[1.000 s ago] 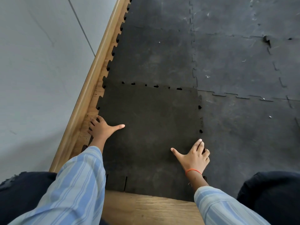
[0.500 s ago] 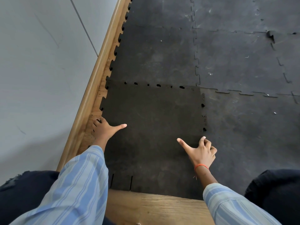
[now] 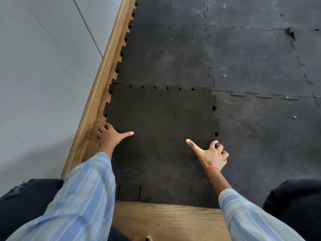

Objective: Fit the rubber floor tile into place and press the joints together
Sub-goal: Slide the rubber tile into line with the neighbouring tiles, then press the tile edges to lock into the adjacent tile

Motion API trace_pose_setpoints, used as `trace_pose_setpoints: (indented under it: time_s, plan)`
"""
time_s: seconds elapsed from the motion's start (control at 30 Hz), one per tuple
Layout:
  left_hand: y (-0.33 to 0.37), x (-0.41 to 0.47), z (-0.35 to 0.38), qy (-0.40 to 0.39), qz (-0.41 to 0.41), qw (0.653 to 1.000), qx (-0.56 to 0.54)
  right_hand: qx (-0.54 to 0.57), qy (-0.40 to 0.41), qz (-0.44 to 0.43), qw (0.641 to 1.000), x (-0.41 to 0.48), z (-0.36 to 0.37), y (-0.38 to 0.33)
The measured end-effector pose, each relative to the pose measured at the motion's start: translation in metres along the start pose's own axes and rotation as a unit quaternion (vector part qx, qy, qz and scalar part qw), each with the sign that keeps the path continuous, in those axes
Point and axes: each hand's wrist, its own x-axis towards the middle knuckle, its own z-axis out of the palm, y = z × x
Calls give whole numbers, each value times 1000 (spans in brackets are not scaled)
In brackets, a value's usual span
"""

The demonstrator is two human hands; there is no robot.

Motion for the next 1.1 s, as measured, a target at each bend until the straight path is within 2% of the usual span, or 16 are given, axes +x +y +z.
trace_pose_setpoints:
  time_s: [0.37,0.67,0.8,1.1]
  plan:
    - [9,3,0,-6,-3,1000,-22,60,-43,4,997,7,-12,-7]
    - [11,6,-1,-7,-4,1000,-11,27,-56,-34,998,12,-16,-21]
    - [11,8,-1,-15,-3,1000,-6,-27,-48,-53,997,9,-8,-23]
    - [10,13,2,1,1,1000,-18,38,-85,-33,995,15,-18,-16]
